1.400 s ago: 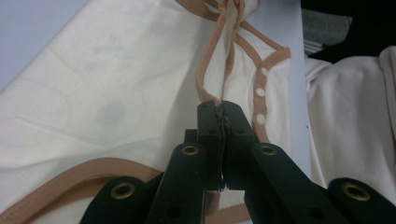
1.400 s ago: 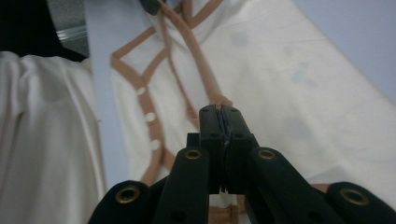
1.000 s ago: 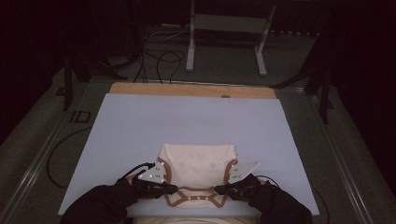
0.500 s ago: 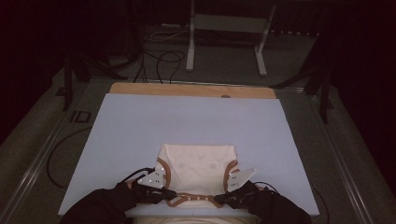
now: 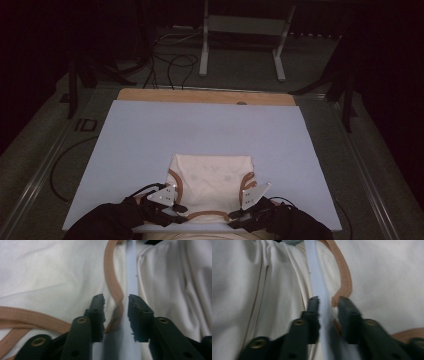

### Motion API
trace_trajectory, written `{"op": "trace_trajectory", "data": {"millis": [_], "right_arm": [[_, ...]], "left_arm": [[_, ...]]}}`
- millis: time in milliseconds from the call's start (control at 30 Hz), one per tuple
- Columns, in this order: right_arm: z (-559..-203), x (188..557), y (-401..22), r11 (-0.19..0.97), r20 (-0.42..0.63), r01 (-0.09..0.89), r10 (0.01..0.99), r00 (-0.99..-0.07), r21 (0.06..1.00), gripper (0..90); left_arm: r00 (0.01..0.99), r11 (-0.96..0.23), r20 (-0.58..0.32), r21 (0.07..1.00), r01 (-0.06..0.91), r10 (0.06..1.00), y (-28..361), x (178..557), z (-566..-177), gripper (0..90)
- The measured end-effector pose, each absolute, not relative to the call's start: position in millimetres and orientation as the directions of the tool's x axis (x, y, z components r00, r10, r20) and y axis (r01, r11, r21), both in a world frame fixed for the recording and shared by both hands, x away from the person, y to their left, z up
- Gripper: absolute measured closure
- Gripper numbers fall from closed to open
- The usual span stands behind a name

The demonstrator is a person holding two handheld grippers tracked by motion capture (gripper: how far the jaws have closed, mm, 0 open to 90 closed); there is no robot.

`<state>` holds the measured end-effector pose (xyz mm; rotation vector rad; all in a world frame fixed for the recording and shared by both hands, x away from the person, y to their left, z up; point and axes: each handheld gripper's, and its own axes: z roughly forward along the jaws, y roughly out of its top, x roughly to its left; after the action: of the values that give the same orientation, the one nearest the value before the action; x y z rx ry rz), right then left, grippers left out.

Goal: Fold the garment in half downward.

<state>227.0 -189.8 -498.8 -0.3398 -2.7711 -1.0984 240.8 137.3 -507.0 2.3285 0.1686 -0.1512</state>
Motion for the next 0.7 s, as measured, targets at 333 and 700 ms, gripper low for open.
{"op": "trace_trajectory", "data": {"millis": [333, 700], "right_arm": [[-481, 238, -202, 0.585, 0.193, 0.317, 0.266, -0.945, 0.747, 25.0], [-464, 252, -219, 0.472, 0.107, 0.299, 0.391, -0.914, 0.830, 11.7]], "left_arm": [[0.979, -0.616, -0.190, 0.763, 0.197, 0.077, 137, 245, -495, 6.5], [0.967, -0.488, -0.127, 0.844, 0.223, 0.222, 146, 266, -474, 0.5]]}}
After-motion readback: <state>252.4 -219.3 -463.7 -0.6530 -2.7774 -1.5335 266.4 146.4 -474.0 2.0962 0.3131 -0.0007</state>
